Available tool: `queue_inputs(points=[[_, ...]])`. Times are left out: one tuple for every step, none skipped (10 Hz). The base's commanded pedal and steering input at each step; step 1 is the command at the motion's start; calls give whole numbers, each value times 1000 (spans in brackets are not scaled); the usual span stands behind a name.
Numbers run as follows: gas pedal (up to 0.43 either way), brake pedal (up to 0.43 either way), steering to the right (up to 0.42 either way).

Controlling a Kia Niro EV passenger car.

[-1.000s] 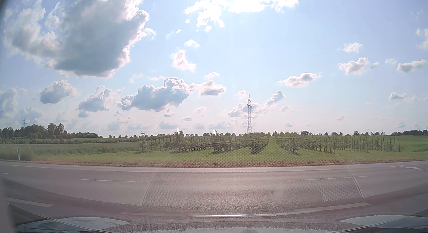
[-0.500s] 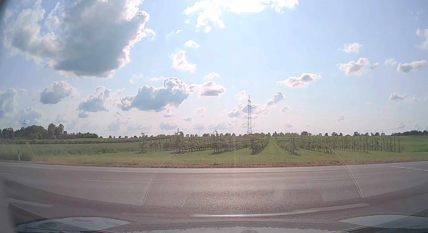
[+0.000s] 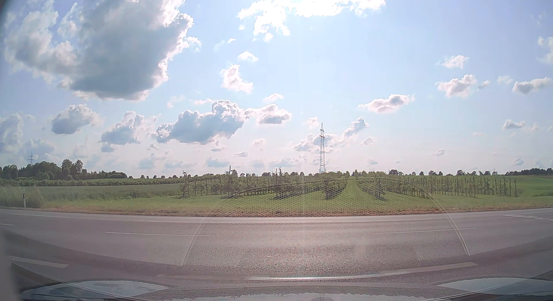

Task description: Follow the waypoints while adhering to traffic rules and regulations

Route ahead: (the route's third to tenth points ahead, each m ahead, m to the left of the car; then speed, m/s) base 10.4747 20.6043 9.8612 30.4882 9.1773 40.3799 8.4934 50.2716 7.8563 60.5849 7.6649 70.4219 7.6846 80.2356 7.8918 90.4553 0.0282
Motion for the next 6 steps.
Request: queue_inputs(points=[[0, 591, 0], [0, 591, 0], [0, 573, 0], [0, 543, 0], [0, 518, 0], [0, 494, 1]])
